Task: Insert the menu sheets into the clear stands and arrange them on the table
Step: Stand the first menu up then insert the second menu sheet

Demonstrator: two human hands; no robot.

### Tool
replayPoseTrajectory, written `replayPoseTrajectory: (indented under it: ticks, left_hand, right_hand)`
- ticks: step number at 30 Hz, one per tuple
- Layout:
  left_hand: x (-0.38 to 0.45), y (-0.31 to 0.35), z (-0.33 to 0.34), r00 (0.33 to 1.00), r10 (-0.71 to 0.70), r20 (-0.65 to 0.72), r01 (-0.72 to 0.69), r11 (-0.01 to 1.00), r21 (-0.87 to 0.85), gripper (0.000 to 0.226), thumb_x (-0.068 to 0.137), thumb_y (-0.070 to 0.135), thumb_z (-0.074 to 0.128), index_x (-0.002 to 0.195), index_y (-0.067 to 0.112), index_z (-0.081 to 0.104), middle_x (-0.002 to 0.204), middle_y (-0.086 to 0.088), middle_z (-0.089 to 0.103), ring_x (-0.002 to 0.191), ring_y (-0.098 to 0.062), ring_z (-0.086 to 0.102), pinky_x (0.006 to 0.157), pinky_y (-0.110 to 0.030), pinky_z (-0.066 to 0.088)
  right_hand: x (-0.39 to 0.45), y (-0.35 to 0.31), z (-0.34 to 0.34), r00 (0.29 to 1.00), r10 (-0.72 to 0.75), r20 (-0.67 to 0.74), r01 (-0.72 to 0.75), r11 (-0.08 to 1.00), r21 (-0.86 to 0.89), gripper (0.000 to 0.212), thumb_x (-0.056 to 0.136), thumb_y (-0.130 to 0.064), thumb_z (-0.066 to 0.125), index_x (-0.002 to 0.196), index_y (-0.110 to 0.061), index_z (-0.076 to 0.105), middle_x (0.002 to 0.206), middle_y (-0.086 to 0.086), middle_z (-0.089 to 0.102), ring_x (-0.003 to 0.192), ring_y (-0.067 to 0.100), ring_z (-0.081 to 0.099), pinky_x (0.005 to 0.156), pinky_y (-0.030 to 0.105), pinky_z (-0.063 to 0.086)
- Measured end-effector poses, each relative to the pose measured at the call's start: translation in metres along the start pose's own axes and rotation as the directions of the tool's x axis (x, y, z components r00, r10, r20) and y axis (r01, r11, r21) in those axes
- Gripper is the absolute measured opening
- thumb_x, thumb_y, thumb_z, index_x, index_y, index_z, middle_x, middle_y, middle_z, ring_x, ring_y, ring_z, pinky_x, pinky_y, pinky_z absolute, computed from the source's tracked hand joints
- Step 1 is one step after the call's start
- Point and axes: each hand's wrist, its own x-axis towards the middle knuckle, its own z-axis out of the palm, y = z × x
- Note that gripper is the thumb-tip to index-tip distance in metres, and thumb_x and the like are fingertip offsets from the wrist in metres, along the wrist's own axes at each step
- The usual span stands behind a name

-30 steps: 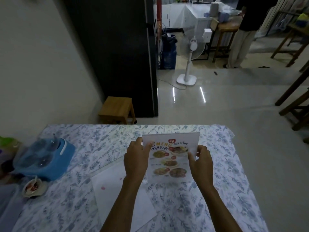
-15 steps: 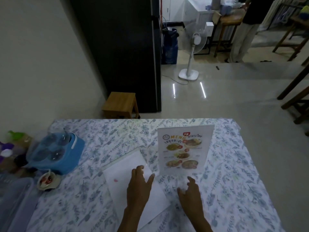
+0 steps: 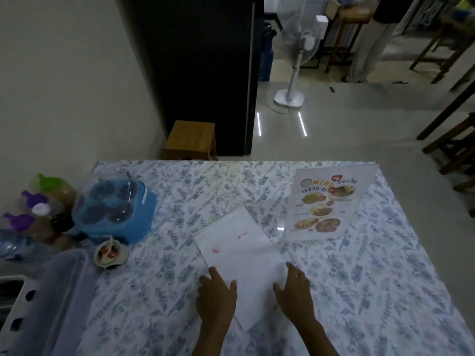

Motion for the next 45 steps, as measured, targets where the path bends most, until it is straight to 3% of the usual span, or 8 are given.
replayPoseTrajectory:
  ticks: [11,16,20,30,33,36,40,45]
  left_hand:
    - [0.004,-0.033,-0.011,0.992,-0.018,0.125,0.06,0.939,-0.34,0.071,0.086,0.041,0.069,0.144,0.025,0.032,0.133,-0.02,0.049,0.113,-0.039,0.058,0.093,-0.042,0.051]
    - [0.012,-0.039,-0.056,0.993,0.058,0.103,-0.011,0.915,-0.403,0.066,0.087,0.043,0.069,0.142,0.019,0.042,0.136,-0.008,0.062,0.117,-0.031,0.062,0.095,-0.036,0.051]
    - [0.015,-0.037,-0.108,0.982,0.182,0.043,-0.16,0.937,-0.31,0.023,0.101,0.024,0.052,0.108,0.014,0.071,0.113,-0.011,0.071,0.098,-0.023,0.065,0.085,-0.027,0.048]
    - [0.015,-0.045,-0.177,0.905,0.425,-0.016,-0.418,0.882,-0.219,0.022,0.094,0.009,0.065,0.11,0.018,0.077,0.111,0.003,0.073,0.1,-0.013,0.066,0.074,-0.001,0.039]
    - [0.015,-0.038,-0.188,0.871,0.49,-0.029,-0.478,0.835,-0.272,0.023,0.087,0.044,0.072,0.084,0.022,0.076,0.07,0.012,0.067,0.07,-0.006,0.062,0.064,-0.013,0.044]
    - [0.011,-0.024,-0.198,0.888,0.453,-0.083,-0.452,0.824,-0.342,0.047,0.079,0.073,0.062,0.091,0.029,0.075,0.082,0.009,0.075,0.079,-0.003,0.069,0.075,-0.03,0.054]
    - [0.011,-0.001,-0.2,0.905,0.375,-0.2,-0.425,0.82,-0.384,0.038,0.088,0.062,0.059,0.078,0.025,0.066,0.075,0.006,0.072,0.07,-0.007,0.069,0.064,-0.032,0.051]
    - [0.031,0.01,-0.175,0.889,0.318,-0.329,-0.439,0.793,-0.422,0.03,0.094,0.058,0.052,0.102,0.03,0.06,0.088,0.003,0.071,0.075,-0.011,0.07,0.06,-0.035,0.056]
  right_hand:
    - [-0.027,-0.027,0.007,0.981,0.192,-0.012,-0.186,0.966,0.182,0.041,0.092,-0.039,0.056,0.132,-0.029,0.05,0.12,0.012,0.063,0.106,0.031,0.062,0.091,0.039,0.047]
    - [-0.029,-0.032,-0.047,0.996,0.085,-0.028,-0.075,0.965,0.251,0.029,0.094,-0.017,0.055,0.096,-0.04,0.073,0.105,-0.005,0.075,0.08,0.011,0.067,0.068,0.025,0.052]
    - [-0.034,-0.04,-0.1,1.0,-0.018,-0.014,0.022,0.896,0.444,0.036,0.091,-0.005,0.057,0.088,-0.031,0.081,0.093,-0.007,0.077,0.071,0.013,0.071,0.056,0.022,0.051]
    - [-0.047,-0.077,-0.143,0.938,-0.296,-0.183,0.348,0.813,0.467,0.016,0.083,-0.026,0.077,0.096,-0.033,0.079,0.09,-0.024,0.075,0.084,-0.003,0.07,0.075,0.014,0.053]
    - [-0.045,-0.088,-0.15,0.93,-0.293,-0.22,0.365,0.793,0.487,0.012,0.086,-0.026,0.074,0.095,-0.034,0.078,0.087,-0.023,0.075,0.084,-0.005,0.068,0.072,0.01,0.05]
    - [-0.037,-0.097,-0.154,0.912,-0.292,-0.288,0.396,0.808,0.436,0.005,0.089,-0.035,0.069,0.093,-0.034,0.072,0.087,-0.013,0.072,0.084,-0.007,0.065,0.068,0.011,0.046]
    - [-0.013,-0.106,-0.147,0.896,-0.293,-0.334,0.416,0.818,0.398,0.022,0.092,-0.046,0.061,0.107,-0.031,0.069,0.102,-0.008,0.065,0.089,-0.002,0.063,0.07,0.014,0.047]
    - [0.004,-0.126,-0.129,0.904,-0.232,-0.358,0.402,0.742,0.536,0.017,0.097,-0.046,0.053,0.103,-0.032,0.06,0.093,-0.013,0.072,0.083,-0.001,0.068,0.063,0.023,0.058]
